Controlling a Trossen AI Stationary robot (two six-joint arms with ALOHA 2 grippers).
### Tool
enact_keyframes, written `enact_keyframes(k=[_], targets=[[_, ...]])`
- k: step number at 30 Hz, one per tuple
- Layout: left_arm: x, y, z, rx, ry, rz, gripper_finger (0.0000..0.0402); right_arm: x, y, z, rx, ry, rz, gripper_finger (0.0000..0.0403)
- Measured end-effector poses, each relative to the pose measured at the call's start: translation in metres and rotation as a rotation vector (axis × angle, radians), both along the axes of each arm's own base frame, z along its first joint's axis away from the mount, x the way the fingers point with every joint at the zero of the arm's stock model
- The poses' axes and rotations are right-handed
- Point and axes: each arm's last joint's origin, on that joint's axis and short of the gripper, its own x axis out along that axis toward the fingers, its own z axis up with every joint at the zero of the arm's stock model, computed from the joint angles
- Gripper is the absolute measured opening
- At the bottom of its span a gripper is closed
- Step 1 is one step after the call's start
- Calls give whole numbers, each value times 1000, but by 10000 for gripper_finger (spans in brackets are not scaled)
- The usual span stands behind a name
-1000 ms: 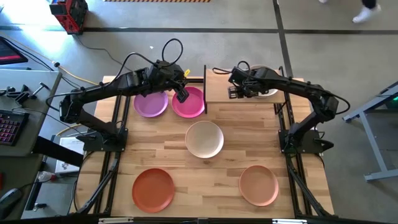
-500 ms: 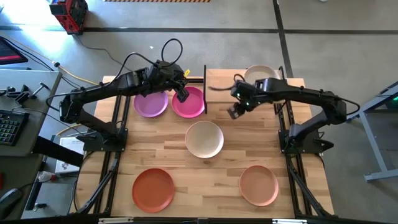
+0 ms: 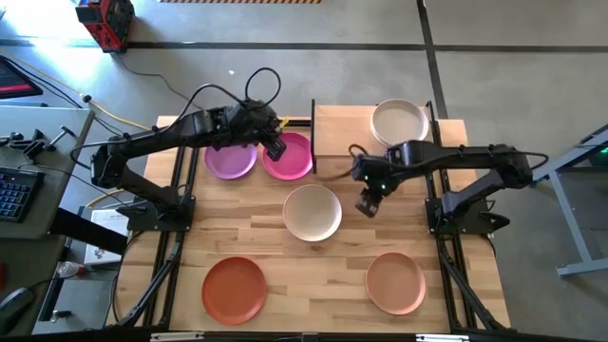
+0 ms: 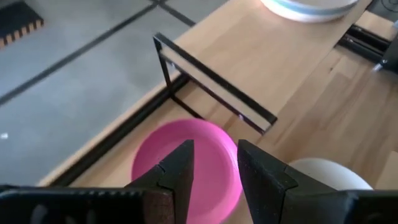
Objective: Place and stack plates onto a shelf
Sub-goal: Stack the brown plate on top of the white plate
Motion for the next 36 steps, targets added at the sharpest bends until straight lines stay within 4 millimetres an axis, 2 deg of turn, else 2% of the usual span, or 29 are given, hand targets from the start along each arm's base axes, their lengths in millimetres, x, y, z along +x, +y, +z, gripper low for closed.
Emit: enact_keyframes(k=[10, 16, 22, 36], targets=[[6, -21, -1, -51, -27, -24, 113, -2, 32, -1, -54, -8, 204, 138], [9, -35, -1, -64, -36, -57, 113, -1, 46, -39, -42, 0, 262, 138], [11, -45, -1, -90, -55, -65, 113, -8, 54, -73, -3, 56, 308, 138], [13, -65, -1, -122, -78, -88, 113, -26, 68, -117, 64, 128, 439, 138]])
